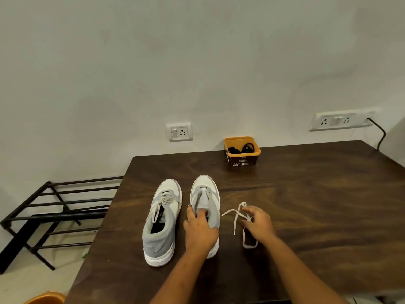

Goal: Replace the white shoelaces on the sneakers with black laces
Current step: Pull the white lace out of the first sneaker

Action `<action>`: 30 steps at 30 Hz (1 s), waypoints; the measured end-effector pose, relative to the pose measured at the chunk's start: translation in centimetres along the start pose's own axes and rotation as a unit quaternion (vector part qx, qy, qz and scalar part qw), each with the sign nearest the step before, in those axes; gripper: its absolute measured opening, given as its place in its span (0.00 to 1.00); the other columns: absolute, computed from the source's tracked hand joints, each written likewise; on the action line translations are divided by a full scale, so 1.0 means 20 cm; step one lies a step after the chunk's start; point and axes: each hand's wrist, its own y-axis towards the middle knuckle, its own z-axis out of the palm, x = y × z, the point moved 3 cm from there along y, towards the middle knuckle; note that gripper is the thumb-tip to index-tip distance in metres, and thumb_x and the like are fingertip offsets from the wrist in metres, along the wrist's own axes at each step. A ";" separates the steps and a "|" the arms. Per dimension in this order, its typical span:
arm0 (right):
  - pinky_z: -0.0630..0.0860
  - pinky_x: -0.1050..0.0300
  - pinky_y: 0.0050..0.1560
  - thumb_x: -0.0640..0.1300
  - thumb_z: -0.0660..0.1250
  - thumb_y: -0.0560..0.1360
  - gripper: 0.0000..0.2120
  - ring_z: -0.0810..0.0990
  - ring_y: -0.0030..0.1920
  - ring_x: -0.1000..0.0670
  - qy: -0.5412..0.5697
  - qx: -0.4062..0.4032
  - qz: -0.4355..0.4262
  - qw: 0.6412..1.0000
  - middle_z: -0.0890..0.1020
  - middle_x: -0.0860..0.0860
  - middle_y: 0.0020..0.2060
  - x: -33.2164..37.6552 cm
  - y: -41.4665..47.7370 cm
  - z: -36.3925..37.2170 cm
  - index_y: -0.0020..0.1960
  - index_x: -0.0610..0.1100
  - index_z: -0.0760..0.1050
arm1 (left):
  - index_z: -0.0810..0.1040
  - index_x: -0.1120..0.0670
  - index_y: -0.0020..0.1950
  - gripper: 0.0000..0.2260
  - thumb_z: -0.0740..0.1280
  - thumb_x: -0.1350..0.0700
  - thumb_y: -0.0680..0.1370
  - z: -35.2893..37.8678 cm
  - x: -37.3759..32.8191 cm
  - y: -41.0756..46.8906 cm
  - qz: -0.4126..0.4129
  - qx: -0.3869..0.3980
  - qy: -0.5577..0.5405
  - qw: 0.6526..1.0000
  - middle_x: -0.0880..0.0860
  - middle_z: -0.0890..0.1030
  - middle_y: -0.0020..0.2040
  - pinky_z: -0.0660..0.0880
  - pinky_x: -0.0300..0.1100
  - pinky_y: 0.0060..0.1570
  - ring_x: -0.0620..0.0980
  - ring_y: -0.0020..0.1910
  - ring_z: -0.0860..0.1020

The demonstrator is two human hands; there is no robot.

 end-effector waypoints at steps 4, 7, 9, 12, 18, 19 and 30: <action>0.62 0.54 0.70 0.52 0.77 0.65 0.39 0.64 0.71 0.47 -0.113 0.088 -0.023 0.989 0.66 0.57 0.72 -0.02 -0.01 0.03 0.72 0.56 0.65 | 0.64 0.50 0.70 0.27 0.67 0.50 0.72 -0.01 -0.01 -0.04 0.069 -0.092 0.099 0.988 0.56 0.58 0.74 0.65 0.51 0.66 0.58 0.71 0.61; 0.60 0.43 0.72 0.55 0.79 0.61 0.52 0.53 0.74 0.39 -0.174 0.161 -0.004 0.971 0.54 0.59 0.76 -0.03 0.00 -0.01 0.75 0.65 0.51 | 0.74 0.50 0.61 0.27 0.73 0.56 0.63 0.01 -0.04 -0.09 0.175 -0.156 0.147 0.961 0.53 0.74 0.64 0.72 0.56 0.58 0.55 0.61 0.74; 0.58 0.42 0.73 0.52 0.81 0.60 0.57 0.51 0.75 0.37 -0.199 0.210 0.006 0.957 0.49 0.56 0.77 -0.03 0.01 -0.03 0.76 0.65 0.45 | 0.76 0.51 0.57 0.20 0.68 0.59 0.65 0.05 -0.06 -0.12 0.264 -0.201 0.147 0.932 0.51 0.77 0.58 0.69 0.49 0.58 0.52 0.55 0.76; 0.62 0.49 0.72 0.44 0.79 0.64 0.56 0.57 0.75 0.41 -0.210 0.237 -0.002 0.949 0.50 0.51 0.77 -0.04 0.02 0.00 0.77 0.61 0.45 | 0.76 0.51 0.52 0.15 0.59 0.60 0.68 0.09 -0.08 -0.16 0.325 -0.199 0.131 0.915 0.47 0.78 0.48 0.64 0.39 0.48 0.48 0.45 0.75; 0.70 0.59 0.53 0.41 0.71 0.71 0.14 0.77 0.57 0.47 -0.209 0.160 -0.065 0.963 0.78 0.47 0.57 0.00 0.00 0.05 0.55 0.49 0.78 | 0.77 0.48 0.45 0.12 0.63 0.61 0.65 0.12 -0.08 -0.14 0.314 -0.132 0.138 0.930 0.44 0.75 0.36 0.69 0.38 0.37 0.46 0.36 0.74; 0.71 0.60 0.49 0.40 0.69 0.71 0.08 0.79 0.53 0.48 -0.197 0.144 -0.066 0.967 0.81 0.48 0.52 0.01 -0.01 0.06 0.45 0.52 0.77 | 0.77 0.49 0.45 0.13 0.67 0.61 0.63 0.11 -0.09 -0.13 0.304 -0.115 0.145 0.935 0.44 0.77 0.36 0.70 0.38 0.37 0.46 0.36 0.75; 0.74 0.66 0.37 0.31 0.70 0.72 0.09 0.78 0.32 0.61 0.068 0.315 -0.097 0.942 0.81 0.52 0.33 0.50 -0.26 -0.03 0.39 0.44 0.79 | 0.73 0.55 0.59 0.16 0.70 0.57 0.73 -0.11 -0.01 -0.18 0.133 0.060 -0.028 0.989 0.56 0.80 0.55 0.71 0.43 0.52 0.55 0.55 0.78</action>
